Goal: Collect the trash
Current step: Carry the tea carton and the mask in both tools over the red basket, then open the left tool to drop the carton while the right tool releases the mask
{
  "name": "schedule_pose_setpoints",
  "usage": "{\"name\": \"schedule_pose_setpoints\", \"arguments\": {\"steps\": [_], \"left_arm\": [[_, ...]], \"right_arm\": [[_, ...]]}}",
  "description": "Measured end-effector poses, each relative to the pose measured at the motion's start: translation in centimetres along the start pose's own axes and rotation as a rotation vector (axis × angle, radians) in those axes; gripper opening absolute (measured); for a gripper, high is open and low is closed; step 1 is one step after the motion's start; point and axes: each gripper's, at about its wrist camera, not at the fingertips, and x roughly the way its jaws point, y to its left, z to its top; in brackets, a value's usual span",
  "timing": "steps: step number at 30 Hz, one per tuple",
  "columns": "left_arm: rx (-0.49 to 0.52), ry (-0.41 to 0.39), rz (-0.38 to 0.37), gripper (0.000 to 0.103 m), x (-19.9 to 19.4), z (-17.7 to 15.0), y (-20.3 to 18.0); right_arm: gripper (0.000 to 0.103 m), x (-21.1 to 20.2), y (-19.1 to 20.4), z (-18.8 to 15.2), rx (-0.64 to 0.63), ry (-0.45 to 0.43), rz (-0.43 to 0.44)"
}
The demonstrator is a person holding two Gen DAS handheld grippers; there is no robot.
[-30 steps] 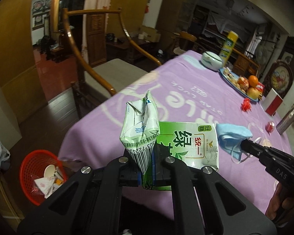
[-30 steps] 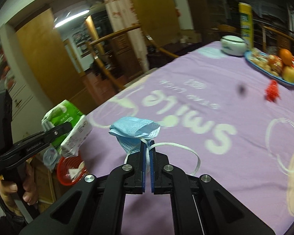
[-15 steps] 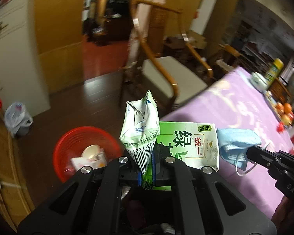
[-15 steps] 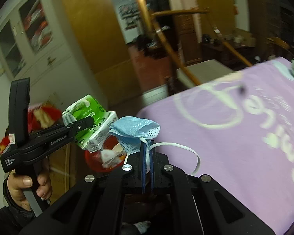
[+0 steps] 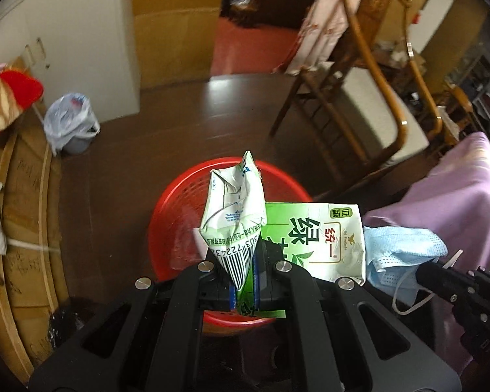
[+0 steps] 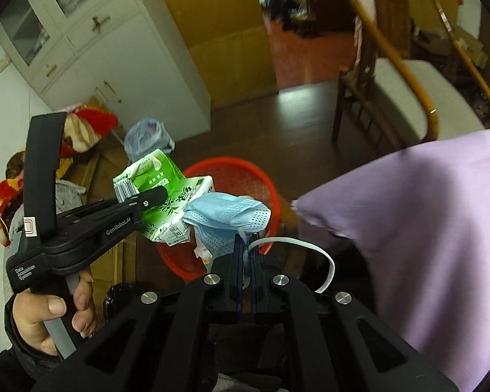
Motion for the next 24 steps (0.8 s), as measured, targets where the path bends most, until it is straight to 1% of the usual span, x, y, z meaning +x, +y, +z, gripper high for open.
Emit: {"name": "schedule_pose_setpoints", "arguments": {"steps": [4,8,13,15,16,17,18,19,20,21,22,24], "left_arm": [[-0.039,0.051,0.022,0.008,2.5,0.1,1.7],[-0.051,0.087,0.044,0.008,4.4,0.2,3.0],[-0.055,0.103,0.076,0.009,5.8,0.3,3.4],[-0.057,0.113,0.088,0.012,6.1,0.3,3.4],[-0.058,0.121,0.089,0.013,6.2,0.3,3.4],[-0.058,0.126,0.087,0.016,6.3,0.3,3.3],[-0.058,0.13,0.086,0.023,6.4,0.3,3.3],[-0.057,0.128,0.087,0.03,6.2,0.3,3.3],[-0.056,0.124,0.089,0.033,6.2,0.4,3.3],[-0.055,0.117,0.096,0.038,5.9,0.4,3.2],[-0.056,0.106,0.105,0.041,5.6,0.5,3.2],[-0.062,0.089,0.104,0.042,5.0,0.7,3.2]], "right_arm": [[0.004,3.6,0.1,0.4,0.013,0.057,0.016],[0.004,6.9,0.1,0.6,0.03,0.101,0.031],[0.005,9.2,0.0,0.4,0.037,0.13,0.049],[0.009,9.8,0.0,0.4,0.046,0.133,0.068],[0.012,10.0,0.1,0.4,0.053,0.134,0.083],[0.026,9.9,0.0,0.3,0.059,0.135,0.094],[0.042,9.9,0.0,0.3,0.063,0.131,0.098],[0.047,9.5,0.0,0.4,0.066,0.112,0.088],[0.048,9.6,-0.1,0.6,0.062,0.101,0.083],[0.048,9.3,0.0,0.6,0.055,0.098,0.083],[0.048,9.3,0.0,0.6,0.053,0.099,0.086],[0.048,8.8,-0.2,0.7,0.058,0.092,0.092]]}}
